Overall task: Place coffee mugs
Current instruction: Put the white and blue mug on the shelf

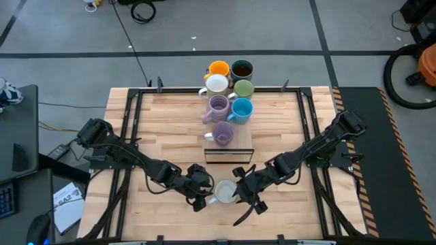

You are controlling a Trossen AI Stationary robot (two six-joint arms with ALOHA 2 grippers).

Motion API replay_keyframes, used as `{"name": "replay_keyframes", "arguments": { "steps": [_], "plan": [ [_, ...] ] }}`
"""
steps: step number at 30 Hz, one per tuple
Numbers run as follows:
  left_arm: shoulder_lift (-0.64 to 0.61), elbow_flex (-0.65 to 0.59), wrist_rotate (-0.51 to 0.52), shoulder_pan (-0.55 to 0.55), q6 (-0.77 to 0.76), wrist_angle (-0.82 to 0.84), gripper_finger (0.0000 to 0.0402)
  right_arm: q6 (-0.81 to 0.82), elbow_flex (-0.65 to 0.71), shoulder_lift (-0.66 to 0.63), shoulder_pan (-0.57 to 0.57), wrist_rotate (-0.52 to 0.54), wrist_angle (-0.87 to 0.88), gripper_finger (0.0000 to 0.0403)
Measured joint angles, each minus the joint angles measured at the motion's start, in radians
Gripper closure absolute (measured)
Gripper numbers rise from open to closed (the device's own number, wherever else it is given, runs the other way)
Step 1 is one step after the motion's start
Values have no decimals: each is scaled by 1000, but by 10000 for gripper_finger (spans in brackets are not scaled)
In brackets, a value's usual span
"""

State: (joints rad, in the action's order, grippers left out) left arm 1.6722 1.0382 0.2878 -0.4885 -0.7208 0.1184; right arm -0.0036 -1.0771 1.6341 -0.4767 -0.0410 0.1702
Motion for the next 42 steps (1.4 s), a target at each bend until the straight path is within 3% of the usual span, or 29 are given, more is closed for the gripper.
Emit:
{"name": "replay_keyframes", "arguments": {
  "steps": [7,20,27,42],
  "plan": [
    [0,0,0,0,0,0,244,0,26,0,-1,74,21,274],
    [0,0,0,0,2,-5,244,-27,53,-1,-1,108,-9,274],
    [0,0,-2,0,2,-42,244,-33,55,0,-1,93,-73,274],
    [30,2,31,10,0,-109,244,-58,20,0,-2,44,35,274]
  ]
}}
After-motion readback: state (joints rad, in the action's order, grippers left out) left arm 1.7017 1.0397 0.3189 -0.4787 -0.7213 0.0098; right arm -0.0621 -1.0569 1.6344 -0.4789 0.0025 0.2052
